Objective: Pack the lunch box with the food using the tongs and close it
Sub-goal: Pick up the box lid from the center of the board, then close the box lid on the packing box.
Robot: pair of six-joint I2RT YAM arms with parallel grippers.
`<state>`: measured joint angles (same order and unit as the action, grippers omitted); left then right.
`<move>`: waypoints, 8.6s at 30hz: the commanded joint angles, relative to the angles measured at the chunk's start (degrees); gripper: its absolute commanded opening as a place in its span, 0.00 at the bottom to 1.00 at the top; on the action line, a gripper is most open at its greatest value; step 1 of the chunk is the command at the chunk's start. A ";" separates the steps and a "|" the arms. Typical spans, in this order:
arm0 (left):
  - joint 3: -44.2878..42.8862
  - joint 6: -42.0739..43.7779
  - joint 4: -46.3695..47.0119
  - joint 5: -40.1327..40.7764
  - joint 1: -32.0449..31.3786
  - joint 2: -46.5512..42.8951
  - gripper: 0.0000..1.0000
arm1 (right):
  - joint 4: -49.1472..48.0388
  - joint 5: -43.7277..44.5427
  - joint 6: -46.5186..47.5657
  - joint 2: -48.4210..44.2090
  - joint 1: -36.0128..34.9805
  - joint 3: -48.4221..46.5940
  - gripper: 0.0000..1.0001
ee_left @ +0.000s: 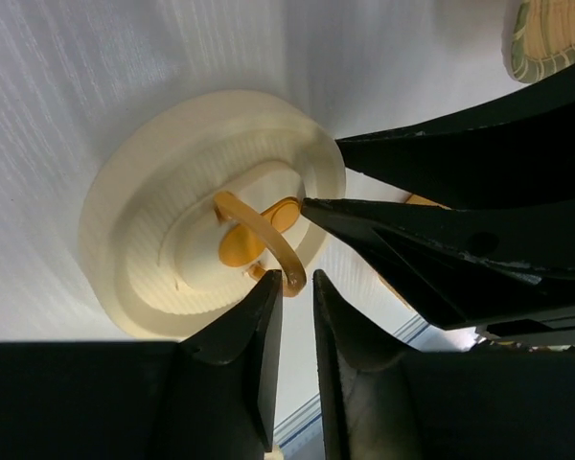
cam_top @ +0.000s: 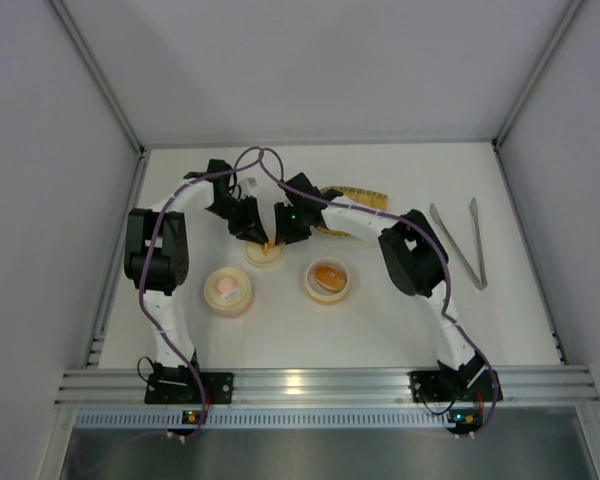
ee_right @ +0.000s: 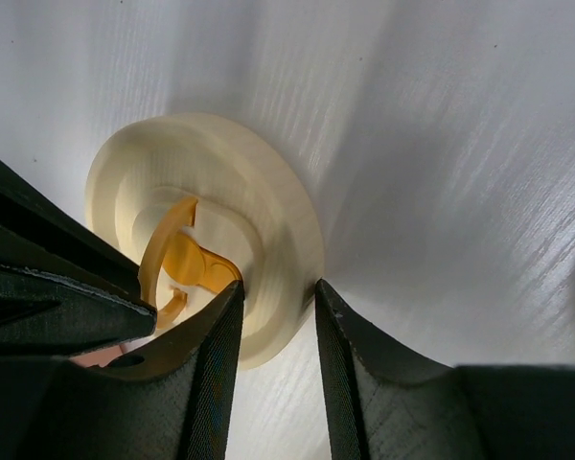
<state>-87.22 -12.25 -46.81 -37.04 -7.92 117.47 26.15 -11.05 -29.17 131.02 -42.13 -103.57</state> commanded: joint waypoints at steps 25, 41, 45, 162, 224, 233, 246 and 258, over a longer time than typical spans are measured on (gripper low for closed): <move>-1.90 -1.90 -1.10 17.70 -1.39 -8.31 0.40 | 2.41 -0.64 4.29 -9.19 0.03 3.72 0.67; -2.25 -4.63 0.85 20.94 -5.87 -12.45 0.38 | -0.39 -5.83 10.80 -28.79 6.79 17.51 0.71; -1.64 -2.69 -0.21 28.50 -12.27 -12.27 0.38 | -0.75 -6.26 11.24 -34.42 11.71 20.60 0.72; -14.29 18.58 -8.65 40.20 -46.92 -2.33 0.00 | 26.06 -25.78 34.18 -46.91 58.39 21.48 1.00; -12.62 19.28 -9.09 41.61 -45.25 -6.20 0.00 | 24.91 -27.27 33.39 -46.03 58.39 23.24 0.99; -12.01 19.28 -8.83 38.88 -42.61 -4.71 0.00 | 24.82 -27.27 33.39 -45.94 58.39 23.41 0.99; -6.65 17.35 -6.19 31.60 -39.98 -4.44 0.13 | 24.82 -27.27 33.65 -45.86 58.39 23.59 0.99; -0.76 15.68 -2.41 28.60 -38.40 -5.41 0.29 | 25.09 -27.71 33.56 -46.03 58.39 23.68 0.99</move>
<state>-90.94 4.21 -48.07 -7.62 -46.57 111.22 51.92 -37.41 3.90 85.17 15.14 -79.48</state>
